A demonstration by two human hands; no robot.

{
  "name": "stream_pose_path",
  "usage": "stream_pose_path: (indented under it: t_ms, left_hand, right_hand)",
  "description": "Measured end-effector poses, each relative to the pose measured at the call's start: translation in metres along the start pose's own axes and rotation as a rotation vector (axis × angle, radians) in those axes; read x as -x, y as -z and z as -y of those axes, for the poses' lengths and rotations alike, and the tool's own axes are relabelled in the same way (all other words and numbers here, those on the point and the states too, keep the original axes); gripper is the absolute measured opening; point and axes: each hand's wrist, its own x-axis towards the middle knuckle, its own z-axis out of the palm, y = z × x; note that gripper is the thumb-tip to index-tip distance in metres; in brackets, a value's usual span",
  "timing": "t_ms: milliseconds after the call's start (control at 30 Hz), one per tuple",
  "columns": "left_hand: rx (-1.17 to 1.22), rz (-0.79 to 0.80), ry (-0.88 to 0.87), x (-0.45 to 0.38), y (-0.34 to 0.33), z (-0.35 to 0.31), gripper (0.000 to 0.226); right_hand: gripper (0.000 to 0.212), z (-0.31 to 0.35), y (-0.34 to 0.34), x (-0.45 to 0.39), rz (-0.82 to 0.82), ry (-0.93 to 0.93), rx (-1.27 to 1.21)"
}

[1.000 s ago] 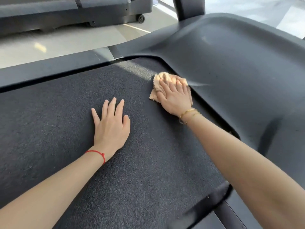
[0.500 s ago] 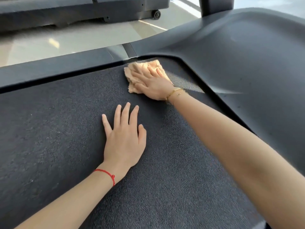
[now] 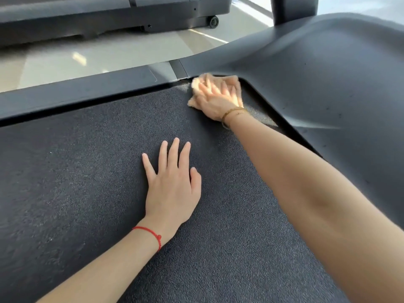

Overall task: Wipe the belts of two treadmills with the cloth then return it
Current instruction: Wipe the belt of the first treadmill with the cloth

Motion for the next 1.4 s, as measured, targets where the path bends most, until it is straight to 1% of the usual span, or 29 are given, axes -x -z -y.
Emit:
stream_pose_path:
  t_ms: [100, 167, 233, 300, 367, 433, 533, 600, 700, 867, 1000, 1067, 1167, 1400]
  left_hand:
    - [0.008, 0.0, 0.002, 0.0, 0.001, -0.001, 0.065]
    - [0.023, -0.002, 0.002, 0.0, 0.002, -0.001, 0.064]
    - [0.024, -0.006, 0.002, 0.001, 0.002, 0.0, 0.06]
    - [0.035, -0.012, -0.001, 0.001, 0.001, 0.001, 0.057]
    - [0.062, -0.017, 0.003, 0.002, 0.001, 0.002, 0.058]
    - [0.077, -0.026, 0.003, 0.002, 0.001, 0.002, 0.058]
    - [0.087, -0.028, 0.009, 0.002, 0.002, 0.0, 0.058]
    - [0.09, -0.033, 0.01, 0.002, 0.003, -0.001, 0.057]
    - [0.112, -0.06, 0.014, 0.002, 0.003, -0.001, 0.055]
    - [0.13, -0.056, 0.003, 0.008, 0.007, 0.003, 0.053]
    - [0.092, -0.011, -0.032, 0.016, 0.01, 0.015, 0.056]
    - [0.074, -0.003, -0.041, 0.022, 0.011, 0.024, 0.057]
    - [0.045, 0.006, -0.035, 0.03, 0.011, 0.035, 0.059]
    - [0.005, -0.008, -0.01, 0.033, 0.007, 0.033, 0.061]
  right_hand:
    - [0.056, 0.023, -0.009, 0.017, 0.048, 0.173, 0.008]
    - [0.056, 0.032, -0.019, 0.038, 0.028, 0.271, 0.022]
    - [0.055, 0.025, -0.025, 0.058, 0.005, 0.334, 0.013]
    - [0.056, 0.003, -0.024, 0.072, -0.031, 0.313, 0.02]
    - [0.057, -0.031, -0.015, 0.079, -0.041, 0.191, 0.016]
    - [0.057, -0.063, -0.004, 0.085, -0.019, 0.048, -0.011]
    - [0.058, -0.079, 0.0, 0.102, -0.011, -0.03, 0.012]
    - [0.058, -0.069, -0.005, 0.12, -0.029, -0.019, 0.029]
    - [0.057, -0.049, -0.014, 0.161, -0.072, 0.075, 0.006]
    - [0.055, -0.036, -0.024, 0.239, -0.047, 0.152, -0.008]
    - [0.057, -0.042, -0.023, 0.268, -0.024, 0.153, 0.012]
    - [0.057, -0.043, -0.021, 0.263, -0.017, 0.153, 0.017]
    - [0.057, -0.044, -0.018, 0.23, -0.013, 0.132, 0.009]
    - [0.06, -0.023, -0.012, 0.1, 0.006, 0.058, 0.032]
